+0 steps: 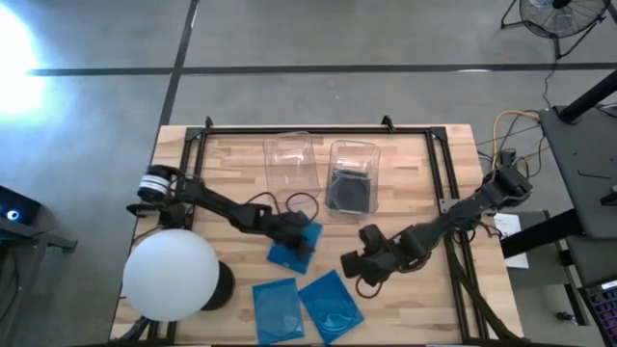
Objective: Pick & place jewel cases by type
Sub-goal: Put the blue CD case into the left transparent bin
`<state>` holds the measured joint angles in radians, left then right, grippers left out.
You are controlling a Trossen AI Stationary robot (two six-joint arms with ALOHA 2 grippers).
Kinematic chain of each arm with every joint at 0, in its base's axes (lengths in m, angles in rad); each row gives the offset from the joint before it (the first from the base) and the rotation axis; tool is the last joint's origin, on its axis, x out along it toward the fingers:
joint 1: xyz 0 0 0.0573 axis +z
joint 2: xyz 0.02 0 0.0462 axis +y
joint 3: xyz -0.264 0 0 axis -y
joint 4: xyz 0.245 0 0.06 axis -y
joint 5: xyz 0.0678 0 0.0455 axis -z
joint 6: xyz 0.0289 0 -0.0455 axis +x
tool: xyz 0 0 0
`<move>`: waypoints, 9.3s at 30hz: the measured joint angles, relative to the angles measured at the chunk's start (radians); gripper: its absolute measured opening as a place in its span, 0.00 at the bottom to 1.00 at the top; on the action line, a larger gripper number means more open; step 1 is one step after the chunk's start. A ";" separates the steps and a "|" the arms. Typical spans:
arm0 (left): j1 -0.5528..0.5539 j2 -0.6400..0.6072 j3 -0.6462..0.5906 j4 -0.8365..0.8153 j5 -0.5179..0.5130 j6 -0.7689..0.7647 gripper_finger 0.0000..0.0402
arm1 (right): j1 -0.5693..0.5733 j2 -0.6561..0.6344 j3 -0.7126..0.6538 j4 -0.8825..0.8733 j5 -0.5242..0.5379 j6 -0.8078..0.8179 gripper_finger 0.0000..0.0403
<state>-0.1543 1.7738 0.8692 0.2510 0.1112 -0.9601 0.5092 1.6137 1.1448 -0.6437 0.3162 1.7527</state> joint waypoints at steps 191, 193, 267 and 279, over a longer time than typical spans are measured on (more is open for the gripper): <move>-0.310 -0.415 -0.149 -0.585 -0.700 0.255 0.09 | -0.042 0.385 0.361 0.047 -0.074 -0.070 0.54; -0.286 -0.458 -0.154 -0.749 -0.717 0.164 0.09 | -0.086 0.406 0.344 0.115 -0.076 -0.053 0.54; -0.108 -0.726 -0.531 -0.198 -0.192 0.154 0.09 | -0.625 0.083 0.321 0.189 -0.215 -0.618 0.14; -0.109 -0.726 -0.531 -0.200 -0.196 0.132 0.09 | -0.731 0.173 0.333 0.111 -0.417 -0.634 0.58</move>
<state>-0.2630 1.0473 0.3382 0.0513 -0.0852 -0.8276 -0.2217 1.7867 1.4778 -0.5327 -0.1004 1.1191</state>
